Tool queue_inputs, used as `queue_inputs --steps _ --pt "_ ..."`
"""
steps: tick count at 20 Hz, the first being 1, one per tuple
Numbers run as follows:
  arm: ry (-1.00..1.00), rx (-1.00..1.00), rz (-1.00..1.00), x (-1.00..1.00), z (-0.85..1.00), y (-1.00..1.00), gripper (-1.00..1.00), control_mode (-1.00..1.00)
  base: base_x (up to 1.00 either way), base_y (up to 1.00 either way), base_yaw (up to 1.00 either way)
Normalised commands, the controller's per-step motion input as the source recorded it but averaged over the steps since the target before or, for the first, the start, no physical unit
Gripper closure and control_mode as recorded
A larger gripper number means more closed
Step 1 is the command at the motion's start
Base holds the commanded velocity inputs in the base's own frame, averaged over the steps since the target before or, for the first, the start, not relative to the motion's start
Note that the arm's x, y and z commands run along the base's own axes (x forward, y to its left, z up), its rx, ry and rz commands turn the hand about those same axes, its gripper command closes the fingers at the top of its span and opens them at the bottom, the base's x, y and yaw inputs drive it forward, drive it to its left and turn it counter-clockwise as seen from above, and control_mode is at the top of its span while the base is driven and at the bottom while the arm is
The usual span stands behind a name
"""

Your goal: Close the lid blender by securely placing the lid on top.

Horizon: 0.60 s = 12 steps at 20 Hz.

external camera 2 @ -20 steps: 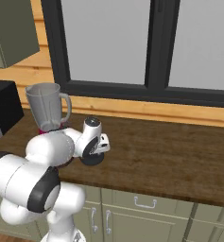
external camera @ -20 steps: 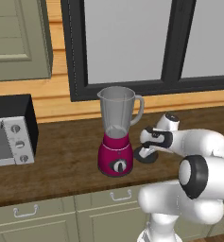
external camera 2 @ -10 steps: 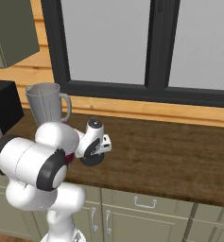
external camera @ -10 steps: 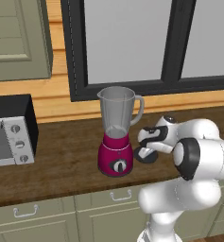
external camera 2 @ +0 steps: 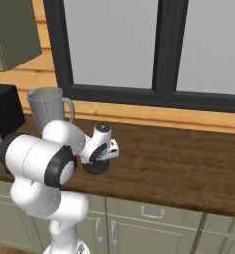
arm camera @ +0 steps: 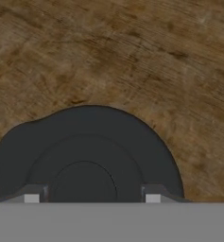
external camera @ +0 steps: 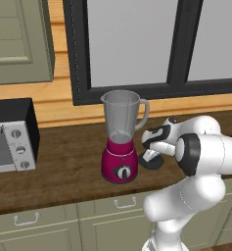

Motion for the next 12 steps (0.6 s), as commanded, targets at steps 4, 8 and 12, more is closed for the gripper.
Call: queue_inputs --steps 4,8,12 --pt "0.00 0.00 0.00 -0.02 -0.52 0.16 1.00 -1.00 0.00 0.00 0.00" --pt "0.00 -0.01 0.00 -0.29 -0.52 0.16 1.00 -1.00 0.00 0.00 0.00" --pt "0.00 -0.01 0.00 -0.44 -0.45 0.19 1.00 -1.00 0.00 0.00 0.00"
